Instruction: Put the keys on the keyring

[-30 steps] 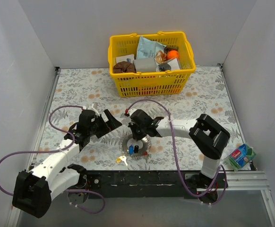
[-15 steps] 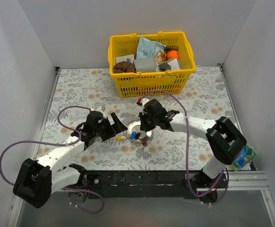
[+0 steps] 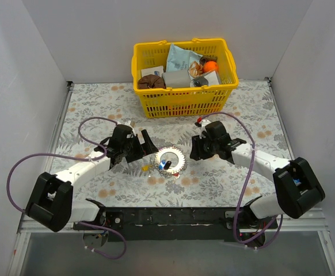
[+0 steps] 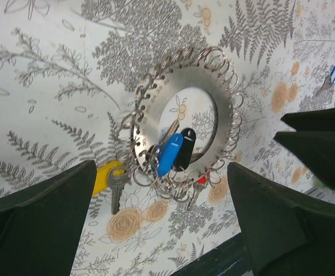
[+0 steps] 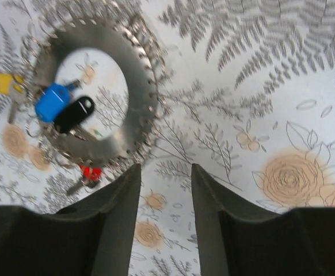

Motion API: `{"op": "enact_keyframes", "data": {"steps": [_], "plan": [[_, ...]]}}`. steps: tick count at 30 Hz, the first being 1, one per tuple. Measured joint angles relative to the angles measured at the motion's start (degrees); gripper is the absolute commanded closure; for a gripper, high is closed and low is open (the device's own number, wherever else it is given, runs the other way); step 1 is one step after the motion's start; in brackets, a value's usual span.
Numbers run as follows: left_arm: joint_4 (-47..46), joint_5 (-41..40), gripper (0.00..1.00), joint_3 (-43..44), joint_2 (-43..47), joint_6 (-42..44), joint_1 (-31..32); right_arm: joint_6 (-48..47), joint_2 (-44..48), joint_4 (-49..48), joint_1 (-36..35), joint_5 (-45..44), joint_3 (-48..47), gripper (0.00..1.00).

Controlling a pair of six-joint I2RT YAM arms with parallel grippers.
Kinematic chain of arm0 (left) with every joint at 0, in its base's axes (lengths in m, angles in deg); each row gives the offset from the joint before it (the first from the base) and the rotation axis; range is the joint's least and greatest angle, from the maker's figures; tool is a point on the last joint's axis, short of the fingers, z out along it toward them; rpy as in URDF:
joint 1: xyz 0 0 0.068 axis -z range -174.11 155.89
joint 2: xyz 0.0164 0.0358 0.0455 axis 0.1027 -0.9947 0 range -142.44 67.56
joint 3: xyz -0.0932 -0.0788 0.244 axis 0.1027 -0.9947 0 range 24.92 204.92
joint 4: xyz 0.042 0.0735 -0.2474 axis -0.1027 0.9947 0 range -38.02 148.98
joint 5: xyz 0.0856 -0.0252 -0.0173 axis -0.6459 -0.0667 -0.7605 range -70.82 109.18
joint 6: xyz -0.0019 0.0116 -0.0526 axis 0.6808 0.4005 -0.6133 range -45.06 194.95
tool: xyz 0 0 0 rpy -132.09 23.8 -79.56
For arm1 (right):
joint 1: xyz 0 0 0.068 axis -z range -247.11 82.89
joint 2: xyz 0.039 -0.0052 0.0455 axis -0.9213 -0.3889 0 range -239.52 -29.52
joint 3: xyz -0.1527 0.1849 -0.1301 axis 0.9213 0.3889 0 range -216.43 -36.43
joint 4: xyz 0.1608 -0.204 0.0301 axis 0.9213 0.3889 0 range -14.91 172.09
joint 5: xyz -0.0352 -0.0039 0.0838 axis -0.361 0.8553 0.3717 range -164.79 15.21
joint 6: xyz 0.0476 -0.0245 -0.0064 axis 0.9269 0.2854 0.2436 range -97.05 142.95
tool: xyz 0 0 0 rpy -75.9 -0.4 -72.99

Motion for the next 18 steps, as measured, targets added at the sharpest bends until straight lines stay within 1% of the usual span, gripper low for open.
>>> {"op": "enact_keyframes", "data": {"steps": [5, 9, 14, 18], "plan": [[0.76, -1.16, 0.02, 5.01, -4.15, 2.58, 0.02, 0.15, 2.16, 0.52, 3.58, 4.2, 6.27, 0.36], [1.55, -1.57, 0.02, 8.33, -8.52, 4.22, 0.22, 0.39, 4.26, 0.17, 5.01, 6.45, 8.35, 0.12], [2.82, -1.79, 0.02, 11.82, -13.94, 6.12, 0.52, 1.57, 7.32, -2.75, 5.25, 8.57, 11.26, 0.11], [3.37, -1.77, 0.02, 12.81, -16.28, 7.17, 0.74, 2.45, 6.64, -4.33, 5.29, 10.82, 11.85, 0.11]]}}
